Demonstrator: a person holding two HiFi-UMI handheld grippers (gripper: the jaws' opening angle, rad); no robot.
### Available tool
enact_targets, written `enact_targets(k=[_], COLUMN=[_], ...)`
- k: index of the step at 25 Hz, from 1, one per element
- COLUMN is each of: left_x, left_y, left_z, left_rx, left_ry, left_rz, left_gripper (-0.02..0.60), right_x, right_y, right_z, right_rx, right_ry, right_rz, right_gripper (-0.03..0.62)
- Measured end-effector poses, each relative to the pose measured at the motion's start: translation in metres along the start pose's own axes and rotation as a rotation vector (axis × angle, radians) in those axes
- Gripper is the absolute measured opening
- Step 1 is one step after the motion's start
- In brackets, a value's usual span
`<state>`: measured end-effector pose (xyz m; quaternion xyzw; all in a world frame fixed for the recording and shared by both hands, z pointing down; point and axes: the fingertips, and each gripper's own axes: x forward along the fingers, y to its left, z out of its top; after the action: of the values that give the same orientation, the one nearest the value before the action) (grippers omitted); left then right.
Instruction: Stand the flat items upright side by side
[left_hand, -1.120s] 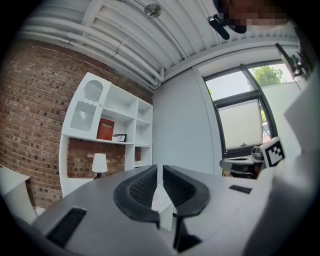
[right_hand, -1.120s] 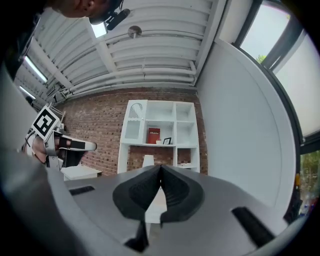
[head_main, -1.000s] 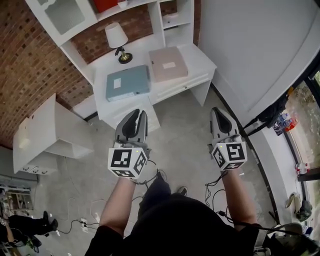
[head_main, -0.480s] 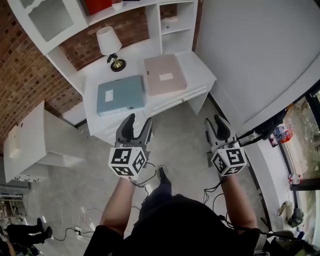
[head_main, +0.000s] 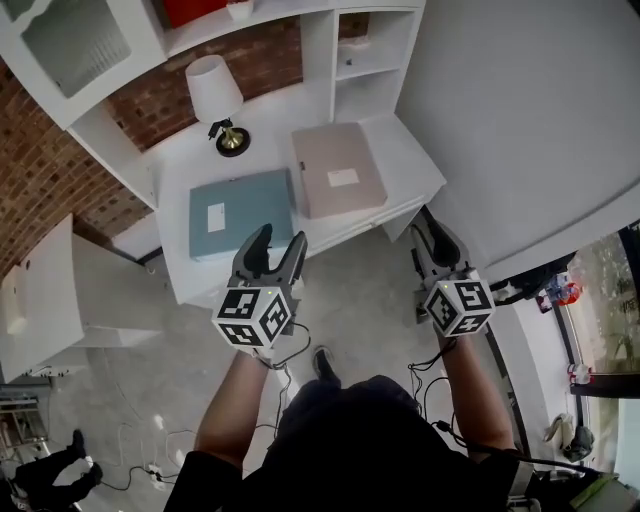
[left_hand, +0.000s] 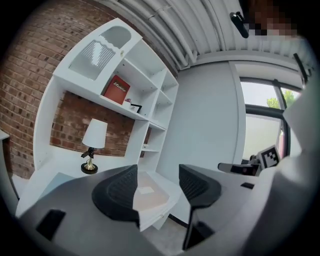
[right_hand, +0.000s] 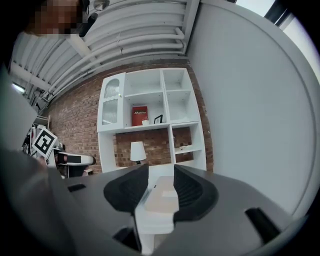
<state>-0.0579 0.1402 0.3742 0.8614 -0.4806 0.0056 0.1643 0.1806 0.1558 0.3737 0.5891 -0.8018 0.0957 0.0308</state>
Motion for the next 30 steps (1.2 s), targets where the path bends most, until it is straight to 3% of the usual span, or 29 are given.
enact_targets(k=[13,19,22,25,30], left_x=[0.121,0.204,0.239,0.265,0.297], left_y=[0.069,0.094,0.11,0.122,0.135], left_z=[-0.023,-0.051,-0.07,-0.093,-0.122], left_rx=[-0.107,-0.117,-0.165,-0.216,-0.212], left_ry=[0.141,0.28,0.351,0.411,0.501], left_rz=[0.028,0.083,0.119,0.163,0.209], left_gripper=[0.241,0.241,0.241,0.25,0.255], right_x=[0.144,0.23,0.268,0.297,0.329], right_y=[-0.059,-0.105,-0.123,-0.138,-0.155], right_z=[-0.032,-0.056,-0.072,-0.091,-0.123], right_rx=[0.13,0.224,0.252,0.273,0.3], right_ry=[0.143,0.238,0.31,0.376,0.459], right_rz=[0.066,0.151,0.201,0.238,0.256], right_gripper=[0.169,0.193,0.201,0.201,0.204])
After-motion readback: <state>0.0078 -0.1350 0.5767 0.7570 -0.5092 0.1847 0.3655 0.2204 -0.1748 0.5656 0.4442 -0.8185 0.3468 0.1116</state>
